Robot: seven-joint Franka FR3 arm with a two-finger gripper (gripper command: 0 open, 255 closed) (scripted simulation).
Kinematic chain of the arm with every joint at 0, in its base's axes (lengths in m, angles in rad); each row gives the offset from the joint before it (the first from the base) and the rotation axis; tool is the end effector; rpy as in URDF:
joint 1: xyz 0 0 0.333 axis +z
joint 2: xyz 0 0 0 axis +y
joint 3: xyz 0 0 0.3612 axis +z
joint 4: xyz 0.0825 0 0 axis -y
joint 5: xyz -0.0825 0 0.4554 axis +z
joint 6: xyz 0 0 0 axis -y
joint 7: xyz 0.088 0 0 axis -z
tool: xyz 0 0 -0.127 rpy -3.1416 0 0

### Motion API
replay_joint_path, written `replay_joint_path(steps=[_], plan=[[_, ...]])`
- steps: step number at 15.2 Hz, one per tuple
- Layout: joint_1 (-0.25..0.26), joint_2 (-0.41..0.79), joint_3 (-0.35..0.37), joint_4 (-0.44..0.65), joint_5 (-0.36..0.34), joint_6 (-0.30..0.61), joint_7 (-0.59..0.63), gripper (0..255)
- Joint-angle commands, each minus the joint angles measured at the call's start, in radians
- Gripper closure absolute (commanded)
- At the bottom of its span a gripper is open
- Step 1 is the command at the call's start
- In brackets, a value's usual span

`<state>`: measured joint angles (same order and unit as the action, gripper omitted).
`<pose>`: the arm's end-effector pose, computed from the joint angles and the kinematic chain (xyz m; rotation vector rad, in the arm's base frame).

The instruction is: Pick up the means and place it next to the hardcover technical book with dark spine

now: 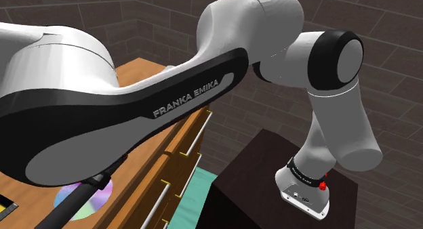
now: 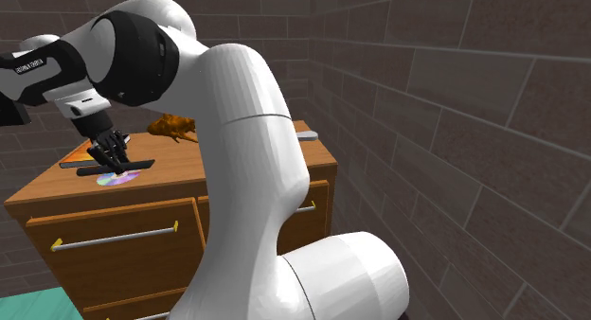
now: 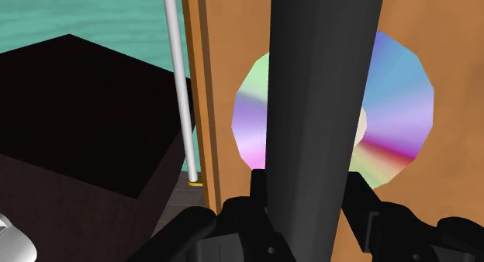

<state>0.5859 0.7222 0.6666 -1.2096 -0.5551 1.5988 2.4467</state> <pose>0.4373 0.6753 0.3929 2.4466 -1.6928 0.2514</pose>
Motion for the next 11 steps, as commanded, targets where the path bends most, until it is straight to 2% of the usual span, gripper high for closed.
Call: replay_joint_path(steps=[1,9,10,11], plan=[[-0.008,0.004,-0.002,-0.036,-0.004,0.036,0.011,255],[-0.008,0.004,-0.002,-0.036,-0.004,0.036,0.011,255],[-0.008,0.004,-0.002,-0.036,-0.004,0.036,0.011,0],[-0.008,0.004,-0.002,-0.036,-0.004,0.036,0.011,0]])
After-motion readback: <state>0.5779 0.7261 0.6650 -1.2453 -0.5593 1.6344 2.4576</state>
